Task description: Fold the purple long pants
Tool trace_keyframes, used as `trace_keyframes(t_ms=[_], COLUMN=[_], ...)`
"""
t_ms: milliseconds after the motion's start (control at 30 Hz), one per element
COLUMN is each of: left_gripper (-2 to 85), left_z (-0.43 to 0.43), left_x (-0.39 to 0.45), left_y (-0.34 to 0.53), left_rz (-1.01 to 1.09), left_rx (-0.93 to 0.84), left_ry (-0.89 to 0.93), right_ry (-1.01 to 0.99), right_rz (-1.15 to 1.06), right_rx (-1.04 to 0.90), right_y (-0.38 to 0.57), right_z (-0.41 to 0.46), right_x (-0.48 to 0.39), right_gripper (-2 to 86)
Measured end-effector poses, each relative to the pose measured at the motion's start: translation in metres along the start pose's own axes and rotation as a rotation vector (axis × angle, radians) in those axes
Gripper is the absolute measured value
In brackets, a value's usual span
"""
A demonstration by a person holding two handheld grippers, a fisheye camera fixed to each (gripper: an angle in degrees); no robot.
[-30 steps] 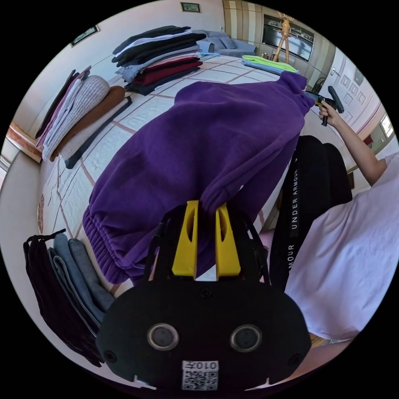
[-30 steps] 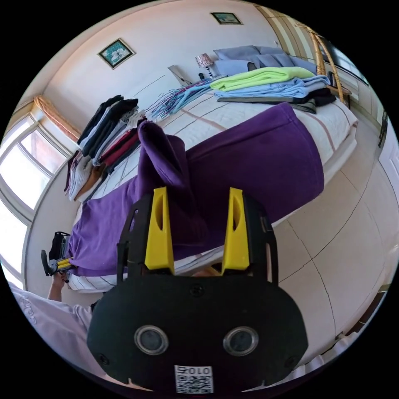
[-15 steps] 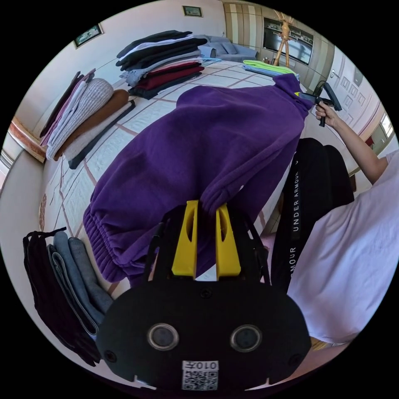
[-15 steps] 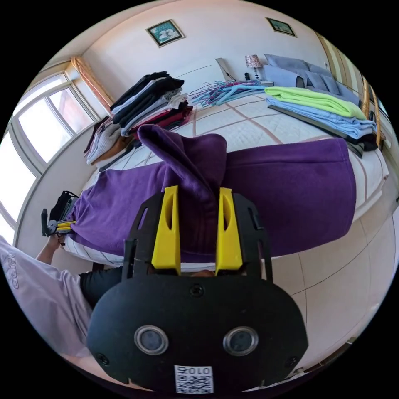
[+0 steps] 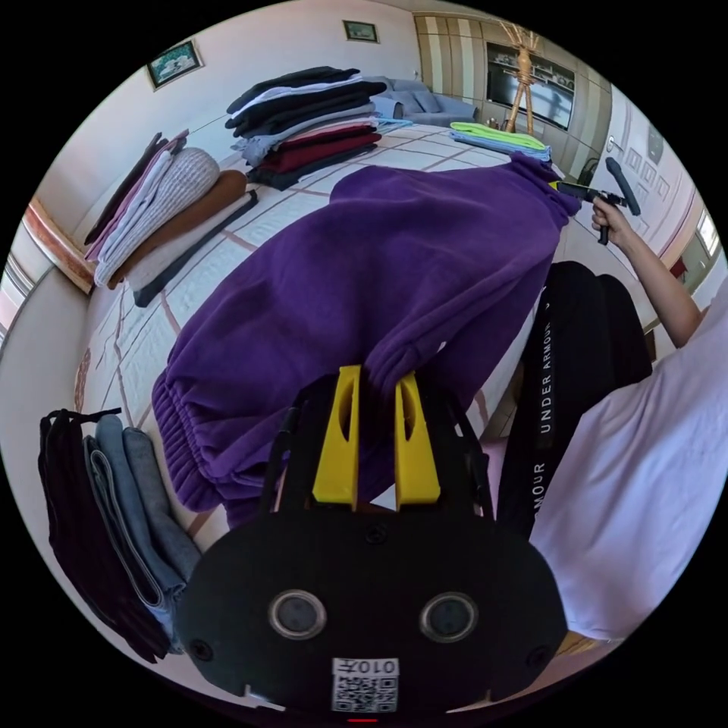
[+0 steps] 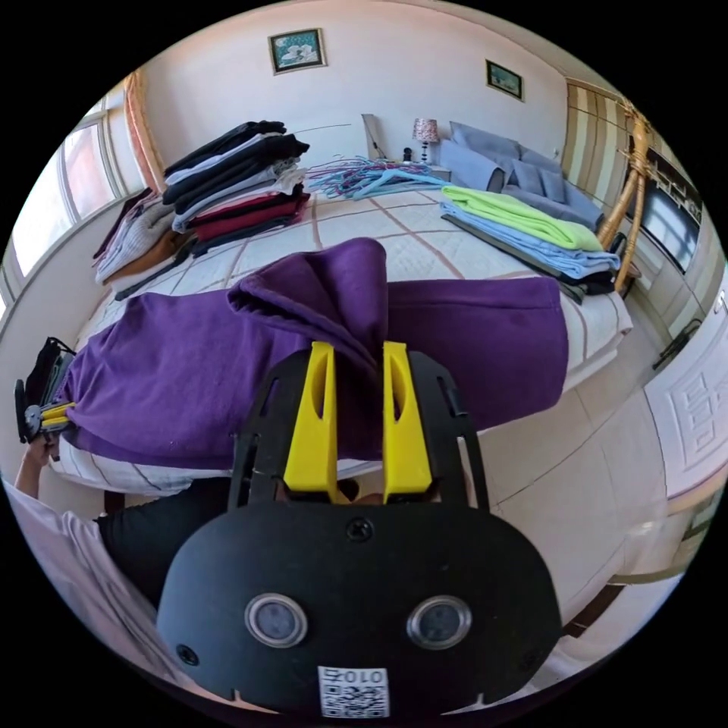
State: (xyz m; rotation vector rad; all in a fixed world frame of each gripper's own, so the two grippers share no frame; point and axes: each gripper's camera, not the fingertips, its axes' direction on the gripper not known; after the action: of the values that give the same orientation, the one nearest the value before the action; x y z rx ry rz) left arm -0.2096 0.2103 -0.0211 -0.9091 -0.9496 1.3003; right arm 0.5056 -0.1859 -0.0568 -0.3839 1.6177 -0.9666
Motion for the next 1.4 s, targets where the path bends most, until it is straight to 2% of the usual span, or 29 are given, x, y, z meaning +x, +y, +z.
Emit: trace_keyframes(t_ms=[133,400,633,800,967,1033,1167,1267,1400], left_gripper=[1.4,2.2,2.7,2.5,2.3,2.3,2.3,2.4,2.8], left_z=[-0.001,-0.002,-0.006,-0.016,-0.053,-0.049,-0.043,-0.046,-0.048], left_x=[0.003,0.017,0.034,0.027,0.027,0.029,0.042,0.047,0.051], left_y=[-0.002,-0.010,-0.011,0.001,0.012,0.011,0.011,0.013,0.025], left_rz=[0.023,0.101,0.121,0.033,-0.027,-0.012,0.015,0.031,0.061], left_rx=[-0.014,-0.073,-0.101,-0.046,0.116,0.053,-0.001,0.017,0.067], left_ry=[0.007,-0.025,-0.106,-0.062,-0.057,-0.047,-0.091,-0.101,-0.126], right_ry=[0.067,-0.008,0.178,0.107,0.021,0.051,0.078,0.018,-0.041], right_rz=[0.058,0.008,0.154,0.175,0.247,0.230,0.220,0.296,0.347], right_rx=[0.039,0.048,0.079,-0.049,-0.111,-0.094,0.071,-0.078,-0.112], right_y=[0.012,0.013,-0.013,-0.028,-0.026,-0.034,-0.034,-0.037,-0.041], right_z=[-0.007,-0.024,-0.073,-0.051,-0.018,-0.031,-0.081,-0.048,-0.042], right_x=[-0.008,0.001,0.084,0.140,0.165,0.159,0.158,0.185,0.197], right_gripper=[6.5,2.6,2.7,2.8,3.6,3.7,3.8,3.7,3.7])
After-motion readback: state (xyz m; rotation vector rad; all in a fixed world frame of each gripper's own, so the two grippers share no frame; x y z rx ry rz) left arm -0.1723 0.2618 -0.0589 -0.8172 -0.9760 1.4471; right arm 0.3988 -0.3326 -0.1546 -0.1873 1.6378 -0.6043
